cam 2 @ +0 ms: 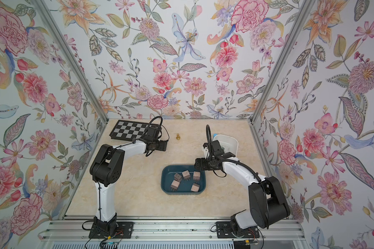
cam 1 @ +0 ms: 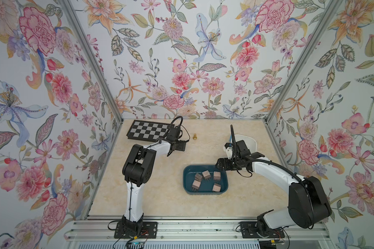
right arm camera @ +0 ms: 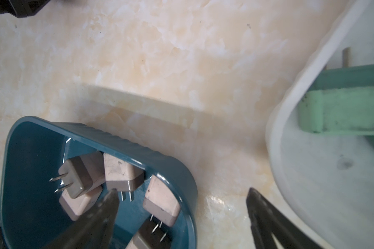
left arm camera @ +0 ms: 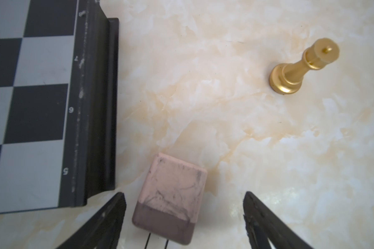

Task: Place the plugs by color into the storage box
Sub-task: Pick up the plug from the center of the board.

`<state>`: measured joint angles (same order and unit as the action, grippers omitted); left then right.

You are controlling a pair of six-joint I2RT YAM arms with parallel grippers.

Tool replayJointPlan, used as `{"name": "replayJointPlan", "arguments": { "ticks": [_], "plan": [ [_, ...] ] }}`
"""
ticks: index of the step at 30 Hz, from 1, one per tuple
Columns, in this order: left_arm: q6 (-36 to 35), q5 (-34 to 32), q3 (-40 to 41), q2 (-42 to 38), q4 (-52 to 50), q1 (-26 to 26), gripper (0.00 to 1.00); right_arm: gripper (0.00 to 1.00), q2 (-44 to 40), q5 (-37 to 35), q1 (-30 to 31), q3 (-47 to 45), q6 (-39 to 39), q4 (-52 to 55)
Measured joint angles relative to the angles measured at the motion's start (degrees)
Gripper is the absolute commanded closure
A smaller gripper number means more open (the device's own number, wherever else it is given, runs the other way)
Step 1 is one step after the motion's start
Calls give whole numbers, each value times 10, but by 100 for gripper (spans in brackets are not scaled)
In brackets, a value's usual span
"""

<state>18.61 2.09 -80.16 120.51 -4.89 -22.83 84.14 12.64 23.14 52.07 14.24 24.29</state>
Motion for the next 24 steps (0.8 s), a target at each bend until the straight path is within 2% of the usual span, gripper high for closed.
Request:
{"name": "replayJointPlan", "arguments": {
  "ticks": [15, 24],
  "plan": [
    [-1, 10, -7, 30, 20, 0, 49, 6, 9, -2, 7, 8, 2, -2],
    [-2, 7, -7, 30, 30, 0, 55, 6, 9, -2, 7, 8, 2, -2]
  ]
}}
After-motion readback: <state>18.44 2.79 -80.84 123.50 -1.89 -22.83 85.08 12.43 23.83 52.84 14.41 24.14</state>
